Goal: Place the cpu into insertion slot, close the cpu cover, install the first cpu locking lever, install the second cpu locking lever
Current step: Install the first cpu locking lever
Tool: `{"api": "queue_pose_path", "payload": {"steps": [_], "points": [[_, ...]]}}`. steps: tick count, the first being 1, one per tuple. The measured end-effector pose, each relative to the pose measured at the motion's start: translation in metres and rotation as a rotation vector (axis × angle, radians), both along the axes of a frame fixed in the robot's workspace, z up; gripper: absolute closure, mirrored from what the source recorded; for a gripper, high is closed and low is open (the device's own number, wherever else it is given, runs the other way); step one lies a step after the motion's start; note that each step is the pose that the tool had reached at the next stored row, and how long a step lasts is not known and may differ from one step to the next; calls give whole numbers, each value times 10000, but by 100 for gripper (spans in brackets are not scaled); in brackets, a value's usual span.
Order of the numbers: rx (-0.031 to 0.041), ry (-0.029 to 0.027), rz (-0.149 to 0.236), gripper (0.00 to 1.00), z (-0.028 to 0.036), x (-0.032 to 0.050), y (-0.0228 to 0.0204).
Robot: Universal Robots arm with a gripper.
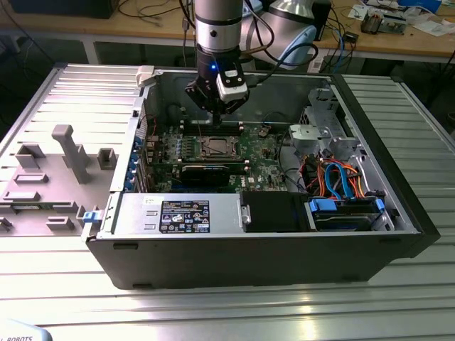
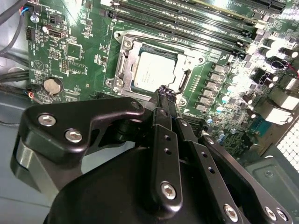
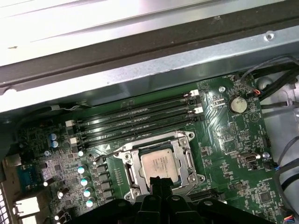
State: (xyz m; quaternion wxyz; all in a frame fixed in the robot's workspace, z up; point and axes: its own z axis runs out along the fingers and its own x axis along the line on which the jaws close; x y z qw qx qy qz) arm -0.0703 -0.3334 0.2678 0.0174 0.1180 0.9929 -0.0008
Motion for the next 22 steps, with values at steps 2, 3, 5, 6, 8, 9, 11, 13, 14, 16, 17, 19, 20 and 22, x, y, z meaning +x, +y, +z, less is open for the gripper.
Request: {"api": "queue_pose_path", "payload": {"steps": [2, 3, 5, 6, 8, 9, 11, 13, 14, 16, 17, 19, 20, 22], "points": [[0, -1, 70, 88, -1, -11, 0], [0, -1, 119, 88, 0, -21, -1], [0, 0, 263, 88, 0, -36, -1], [-1, 0, 343, 88, 0, -40, -2], [0, 0, 561, 88, 0, -42, -1], [0, 0, 721, 88, 0, -42, -1], [1, -1, 1373, 88, -2, -42, -1], [0, 0, 1764, 88, -3, -42, -2], [0, -1, 1958, 88, -3, -43, -2], [0, -1, 2100, 88, -3, -46, -2], [0, -1, 2105, 88, -3, -46, -2], [0, 0, 2105, 88, -3, -47, -2], [0, -1, 2106, 88, -3, -47, -2], [0, -1, 2105, 88, -3, -47, -2]]}}
